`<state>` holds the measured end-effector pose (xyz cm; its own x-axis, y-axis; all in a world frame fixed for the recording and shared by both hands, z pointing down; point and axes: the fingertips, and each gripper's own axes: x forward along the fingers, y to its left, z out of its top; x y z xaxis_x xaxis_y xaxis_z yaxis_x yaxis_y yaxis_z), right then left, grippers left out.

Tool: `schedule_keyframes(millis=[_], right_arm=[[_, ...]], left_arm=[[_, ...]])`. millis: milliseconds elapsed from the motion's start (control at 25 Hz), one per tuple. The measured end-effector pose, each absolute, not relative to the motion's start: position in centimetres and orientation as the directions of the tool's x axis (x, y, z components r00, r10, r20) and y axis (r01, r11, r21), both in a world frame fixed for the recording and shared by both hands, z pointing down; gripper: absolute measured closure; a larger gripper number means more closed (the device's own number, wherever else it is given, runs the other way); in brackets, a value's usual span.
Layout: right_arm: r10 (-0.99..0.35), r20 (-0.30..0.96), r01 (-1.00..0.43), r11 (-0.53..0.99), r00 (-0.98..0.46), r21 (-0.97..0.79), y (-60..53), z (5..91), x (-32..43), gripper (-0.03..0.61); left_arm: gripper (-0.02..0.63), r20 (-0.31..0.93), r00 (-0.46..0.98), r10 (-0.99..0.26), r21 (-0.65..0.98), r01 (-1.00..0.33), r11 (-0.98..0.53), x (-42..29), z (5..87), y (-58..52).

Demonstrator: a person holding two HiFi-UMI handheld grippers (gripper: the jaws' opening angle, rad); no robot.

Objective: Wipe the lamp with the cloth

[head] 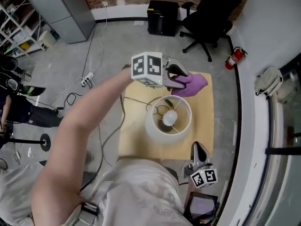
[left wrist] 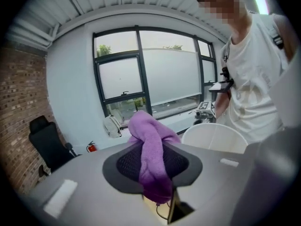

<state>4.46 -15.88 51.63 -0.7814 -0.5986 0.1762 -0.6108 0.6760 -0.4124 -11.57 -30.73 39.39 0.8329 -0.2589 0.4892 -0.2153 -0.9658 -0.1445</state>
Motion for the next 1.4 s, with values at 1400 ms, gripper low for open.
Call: schedule_keyframes(millis=[1400], right_arm=[[-0.697,0.219,-0.706,0.550,-0.682,-0.446,-16.0,54.9,15.1,0.565]], left_arm=[[0.512,0.894,0.378,0.239,0.231,0.067,-0.971,-9.0,57.3,-32.0]])
